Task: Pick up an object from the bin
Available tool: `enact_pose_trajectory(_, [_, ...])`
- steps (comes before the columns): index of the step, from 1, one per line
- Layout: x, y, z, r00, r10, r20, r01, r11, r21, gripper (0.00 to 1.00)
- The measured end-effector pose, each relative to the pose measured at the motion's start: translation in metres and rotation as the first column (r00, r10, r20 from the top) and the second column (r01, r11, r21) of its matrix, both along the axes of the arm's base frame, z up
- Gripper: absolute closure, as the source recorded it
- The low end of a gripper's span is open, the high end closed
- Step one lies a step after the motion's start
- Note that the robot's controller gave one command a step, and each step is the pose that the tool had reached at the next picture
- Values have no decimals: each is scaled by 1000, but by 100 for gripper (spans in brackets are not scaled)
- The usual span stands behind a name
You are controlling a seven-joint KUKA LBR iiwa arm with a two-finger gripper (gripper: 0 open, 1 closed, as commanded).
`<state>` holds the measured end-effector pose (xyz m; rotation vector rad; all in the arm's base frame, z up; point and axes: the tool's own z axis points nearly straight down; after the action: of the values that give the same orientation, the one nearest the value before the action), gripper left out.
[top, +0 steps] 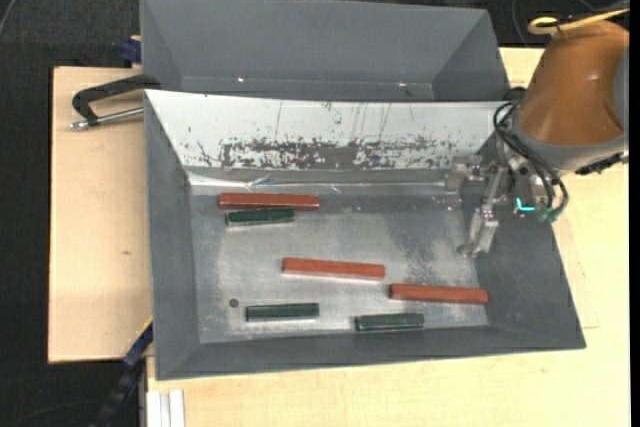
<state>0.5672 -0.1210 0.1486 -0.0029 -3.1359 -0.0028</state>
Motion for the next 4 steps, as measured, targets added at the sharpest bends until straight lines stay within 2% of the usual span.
enact_pose_trajectory(1, [-55,53,-78,999,51,-3,-51,999,3,0])
enact_pose_trajectory(2, [-43,110,-78,988,151,11,-151,989,0,0])
enact_pose_trajectory(3, [-42,107,-75,989,146,12,-146,989,-2,100])
enact_pose_trajectory(4, [-50,108,48,932,362,18,-362,932,-5,100])
